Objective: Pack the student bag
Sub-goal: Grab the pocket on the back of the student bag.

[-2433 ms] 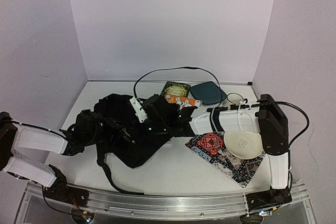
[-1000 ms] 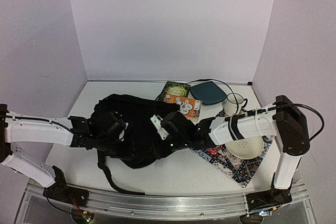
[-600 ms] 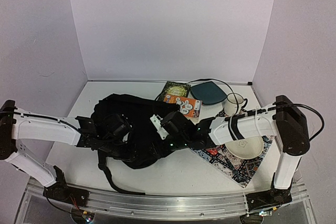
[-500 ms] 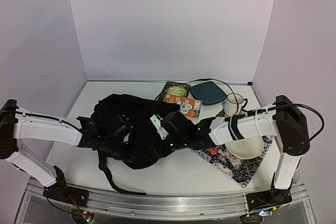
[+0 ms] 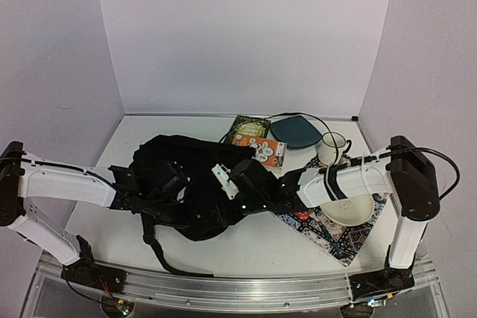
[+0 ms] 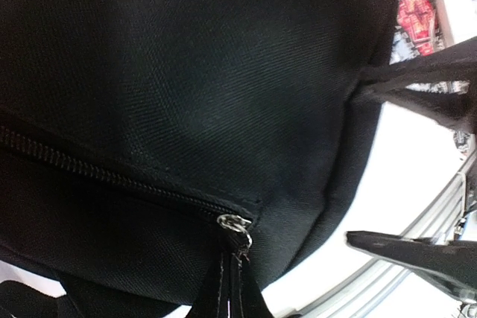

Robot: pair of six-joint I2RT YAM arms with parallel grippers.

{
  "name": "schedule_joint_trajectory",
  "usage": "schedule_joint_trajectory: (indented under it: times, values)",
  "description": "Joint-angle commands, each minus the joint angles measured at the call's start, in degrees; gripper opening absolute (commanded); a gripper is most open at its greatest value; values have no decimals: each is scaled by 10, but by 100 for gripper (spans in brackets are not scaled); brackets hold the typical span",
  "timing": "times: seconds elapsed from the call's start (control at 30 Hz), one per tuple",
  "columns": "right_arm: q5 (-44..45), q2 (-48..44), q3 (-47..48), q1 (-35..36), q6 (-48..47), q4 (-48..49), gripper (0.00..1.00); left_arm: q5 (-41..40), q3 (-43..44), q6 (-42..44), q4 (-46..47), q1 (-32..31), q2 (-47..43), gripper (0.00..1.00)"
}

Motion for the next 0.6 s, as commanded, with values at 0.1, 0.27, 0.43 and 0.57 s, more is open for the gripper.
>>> schedule_joint_trajectory:
  times: [0.1,0.27,0.43,0.57]
  values:
    - [-26,-10,-11,3,-32,25,66,-14,18,-7,5,-1,-55,0]
    - [-42,-8,-11,3,-39,31,67,-32,12,-16,-3,-1,-60,0]
    - [-57,3,-9,8,-55,43,70,-54,18,-17,-7,-1,-57,0]
    - [-48,22,2,9,-71,42,73,-57,23,-22,-7,-1,-56,0]
